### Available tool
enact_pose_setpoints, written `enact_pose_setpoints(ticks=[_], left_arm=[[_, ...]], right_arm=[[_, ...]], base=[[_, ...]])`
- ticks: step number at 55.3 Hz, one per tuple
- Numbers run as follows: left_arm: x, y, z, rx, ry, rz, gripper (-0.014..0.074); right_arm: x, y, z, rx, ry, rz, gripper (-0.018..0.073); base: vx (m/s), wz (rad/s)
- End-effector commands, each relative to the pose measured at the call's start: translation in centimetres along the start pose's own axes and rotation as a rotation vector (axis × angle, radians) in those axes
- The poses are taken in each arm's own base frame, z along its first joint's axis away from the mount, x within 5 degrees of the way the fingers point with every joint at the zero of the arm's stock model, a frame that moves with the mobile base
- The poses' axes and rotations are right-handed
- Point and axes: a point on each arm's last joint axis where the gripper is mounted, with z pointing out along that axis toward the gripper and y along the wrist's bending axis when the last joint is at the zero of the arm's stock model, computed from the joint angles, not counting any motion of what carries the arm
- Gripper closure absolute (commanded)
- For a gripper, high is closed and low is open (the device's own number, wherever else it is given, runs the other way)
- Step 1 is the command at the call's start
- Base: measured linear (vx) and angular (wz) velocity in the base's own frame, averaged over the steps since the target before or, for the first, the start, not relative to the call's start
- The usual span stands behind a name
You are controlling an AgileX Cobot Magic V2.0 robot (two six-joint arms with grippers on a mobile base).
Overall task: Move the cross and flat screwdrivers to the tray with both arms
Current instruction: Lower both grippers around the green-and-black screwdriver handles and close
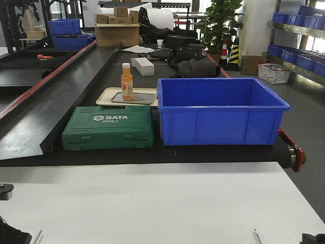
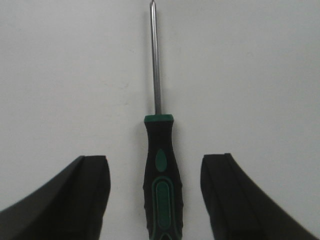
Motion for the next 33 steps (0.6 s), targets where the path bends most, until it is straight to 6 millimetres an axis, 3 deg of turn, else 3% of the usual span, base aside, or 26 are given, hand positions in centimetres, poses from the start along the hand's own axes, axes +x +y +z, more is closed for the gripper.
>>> enact_pose_setpoints(ticks=[1,15,33], left_arm=[[-1.9,0.1,0.5,0.008,-0.005,0.007,0.0073],[-2.1,0.5,5.3,0.013,0.075,0.019,0.0073],[-1.7,0.6,7.3,0.015,0.11,0.035,0.0073]], right_arm=[[-1.9,0.2,-0.6,-0.009,-0.122,-0.014,0.0085],[-1.8,0.1,-0.6,-0.008,-0.113,-0.015,0.0085],[-1.0,0.0,0.3,0.012,0.064,-0.047,0.0085]], base=[[0.0,0.0],[0.0,0.0],[0.0,0.0]])
